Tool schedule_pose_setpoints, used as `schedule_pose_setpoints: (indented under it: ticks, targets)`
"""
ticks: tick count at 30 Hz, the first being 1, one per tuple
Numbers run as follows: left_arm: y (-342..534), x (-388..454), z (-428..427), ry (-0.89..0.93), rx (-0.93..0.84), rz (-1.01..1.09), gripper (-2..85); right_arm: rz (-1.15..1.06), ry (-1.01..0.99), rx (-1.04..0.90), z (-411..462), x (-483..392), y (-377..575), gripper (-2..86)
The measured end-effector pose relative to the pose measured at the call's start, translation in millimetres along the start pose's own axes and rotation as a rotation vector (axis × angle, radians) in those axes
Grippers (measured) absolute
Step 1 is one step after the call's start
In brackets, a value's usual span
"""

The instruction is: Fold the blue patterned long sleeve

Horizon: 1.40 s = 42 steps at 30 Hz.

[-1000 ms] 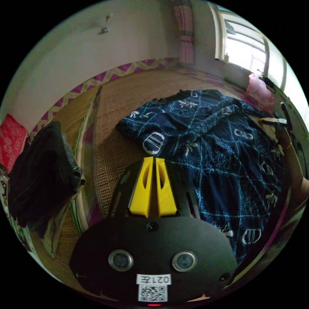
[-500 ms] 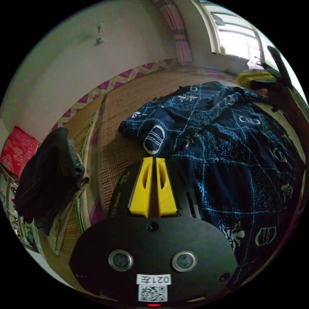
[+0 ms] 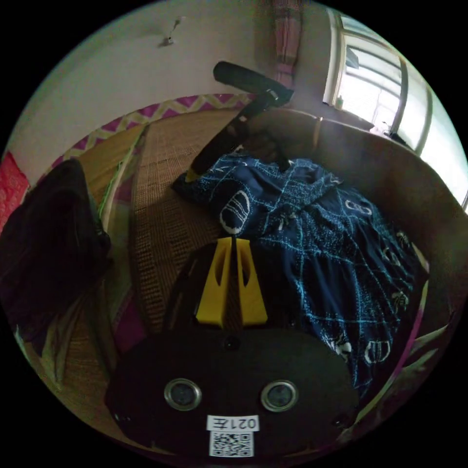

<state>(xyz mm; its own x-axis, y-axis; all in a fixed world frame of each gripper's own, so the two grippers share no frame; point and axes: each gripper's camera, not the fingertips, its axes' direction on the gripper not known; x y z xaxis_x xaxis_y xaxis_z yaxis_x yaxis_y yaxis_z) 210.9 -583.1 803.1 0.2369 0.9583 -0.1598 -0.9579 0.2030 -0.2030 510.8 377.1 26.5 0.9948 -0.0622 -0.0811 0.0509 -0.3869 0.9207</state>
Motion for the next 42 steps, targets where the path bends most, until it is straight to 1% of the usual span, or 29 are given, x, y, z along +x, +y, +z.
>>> schedule_pose_setpoints:
  ticks: [1,3,4,6,8,9,11,13,15,16,18,19,20,21,22,23,24,26,28,30,31,32,34,35,36,37,38,39,42]
  targets:
    - [1.7,-10.3,-3.7,0.032,0.002,-0.02,-0.9,0.001,-0.043,-0.033,10.5,5.7,-8.6,1.2]
    - [3.9,-21.8,-9.1,0.057,0.004,-0.037,-0.9,-0.023,-0.069,-0.105,25.8,7.9,-18.5,0.0]
    - [5.6,-27.3,-14.1,0.053,0.015,-0.049,-0.9,-0.046,-0.024,-0.104,28.7,5.9,-22.2,-0.3]
    - [8.7,-33.7,-23.8,-0.005,0.045,-0.079,-0.9,-0.021,0.01,-0.019,19.8,9.4,-25.8,-0.6]
    - [12.5,-36.0,-35.8,-0.111,0.08,-0.067,-0.9,0.061,0.011,0.106,7.4,23.2,-25.5,-0.7]
    - [12.1,-36.2,-35.3,-0.127,0.062,-0.055,-1.0,0.079,0.025,0.116,7.9,26.4,-25.4,-0.7]
    - [9.2,-40.9,-29.2,-0.14,-0.039,-0.024,-1.0,0.145,0.107,0.092,23.2,38.3,-25.0,-0.5]
    - [9.4,-47.2,-32.0,-0.14,-0.058,-0.026,-1.0,0.174,0.084,0.052,41.3,48.7,-23.4,-0.1]
    - [10.1,-55.2,-36.8,-0.127,-0.061,-0.039,-1.0,0.184,0.064,0.069,51.0,53.1,-19.4,0.9]
    - [11.1,-60.5,-43.8,-0.135,-0.037,-0.06,-1.0,0.189,0.043,0.093,52.8,54.4,-17.0,2.1]
    - [14.4,-66.8,-62.8,-0.149,0.074,-0.105,-1.0,0.182,-0.023,0.135,51.2,54.8,-13.9,4.3]
    - [17.5,-68.3,-75.7,-0.117,0.164,-0.105,-1.0,0.162,-0.08,0.16,49.1,52.8,-12.7,5.9]
    - [18.4,-69.3,-81.8,-0.08,0.205,-0.096,-1.0,0.147,-0.116,0.167,47.3,50.1,-12.9,6.2]
    - [17.6,-69.5,-81.2,-0.068,0.198,-0.085,-1.0,0.134,-0.122,0.167,46.3,47.6,-13.2,6.4]
    - [14.4,-69.9,-73.1,-0.065,0.126,-0.06,-1.0,0.106,-0.113,0.163,44.5,41.1,-14.0,6.3]
    - [8.7,-71.4,-61.7,-0.078,0.007,-0.049,-1.0,0.083,-0.088,0.141,42.9,34.2,-15.1,6.0]
    - [7.0,-71.8,-57.2,-0.083,-0.044,-0.039,-1.0,0.075,-0.069,0.134,41.2,30.8,-14.9,5.7]
    - [7.5,-73.8,-59.2,-0.096,-0.071,-0.024,-1.0,0.083,0.004,0.178,24.8,19.1,-6.9,2.1]
    - [7.6,-78.0,-61.5,-0.088,-0.077,-0.023,-1.0,0.076,0.036,0.224,11.9,10.0,3.2,0.0]
    - [7.3,-84.1,-66.0,-0.076,-0.076,-0.039,-1.0,0.048,0.065,0.199,13.3,2.3,9.9,-0.6]
    - [8.5,-87.8,-75.3,-0.114,-0.017,-0.074,-1.0,0.042,0.1,0.126,26.3,-0.1,9.9,-0.8]
    - [12.4,-88.2,-90.4,-0.138,0.113,-0.095,-1.0,0.049,0.168,0.044,44.2,-1.8,8.5,-0.9]
    - [18.5,-85.4,-106.4,-0.106,0.286,-0.068,-1.0,0.049,0.26,-0.022,68.2,-7.9,6.9,-0.9]
    - [16.6,-83.7,-100.9,-0.101,0.249,-0.024,-1.0,0.053,0.291,0.02,70.1,-14.6,7.6,-1.0]
    - [12.4,-84.7,-93.6,-0.107,0.174,-0.022,-1.0,0.059,0.295,0.016,70.9,-16.7,6.9,-1.0]
    - [5.4,-88.2,-79.6,-0.123,0.019,-0.033,-1.0,0.058,0.311,0.001,70.6,-20.9,6.0,-1.0]
    - [3.0,-90.4,-71.3,-0.123,-0.06,-0.029,-1.0,0.043,0.32,-0.017,65.8,-25.3,6.7,-1.0]
    - [2.8,-91.4,-70.3,-0.123,-0.073,-0.031,-1.0,0.036,0.32,-0.019,61.2,-27.7,7.9,-1.0]
    - [3.8,-98.5,-72.3,-0.103,-0.075,-0.051,-1.0,-0.006,0.258,0.071,22.8,-47.8,22.2,-0.9]
